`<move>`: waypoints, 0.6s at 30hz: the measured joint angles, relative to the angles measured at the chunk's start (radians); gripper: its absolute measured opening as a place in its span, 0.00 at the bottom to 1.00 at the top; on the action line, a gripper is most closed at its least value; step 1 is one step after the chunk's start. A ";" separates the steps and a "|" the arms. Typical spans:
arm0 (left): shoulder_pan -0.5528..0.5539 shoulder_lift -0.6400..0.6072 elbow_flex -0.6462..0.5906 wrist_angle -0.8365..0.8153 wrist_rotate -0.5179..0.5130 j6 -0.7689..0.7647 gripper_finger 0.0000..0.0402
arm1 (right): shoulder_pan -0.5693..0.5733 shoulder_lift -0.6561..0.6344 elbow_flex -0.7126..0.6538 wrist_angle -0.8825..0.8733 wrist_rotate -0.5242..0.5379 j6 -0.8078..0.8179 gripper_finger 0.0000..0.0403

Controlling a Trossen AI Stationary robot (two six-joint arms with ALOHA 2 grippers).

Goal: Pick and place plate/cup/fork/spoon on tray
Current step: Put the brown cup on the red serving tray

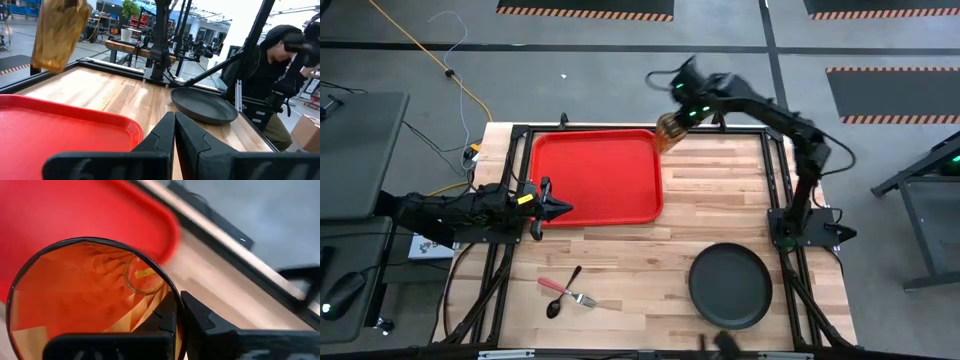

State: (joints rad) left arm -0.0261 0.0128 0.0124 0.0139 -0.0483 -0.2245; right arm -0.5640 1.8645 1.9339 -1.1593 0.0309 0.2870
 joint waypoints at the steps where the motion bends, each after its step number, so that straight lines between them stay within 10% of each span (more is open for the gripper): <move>1: 0.000 0.000 0.000 0.000 0.000 0.000 0.01 | 0.016 0.026 0.010 0.004 -0.004 -0.001 0.00; 18: 0.000 0.000 0.000 0.000 0.000 0.000 0.01 | 0.071 0.187 0.030 0.118 0.029 -0.053 0.00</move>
State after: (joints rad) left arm -0.0257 0.0129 0.0124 0.0139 -0.0483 -0.2245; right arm -0.4927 2.0516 1.9640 -1.0413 0.0595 0.2337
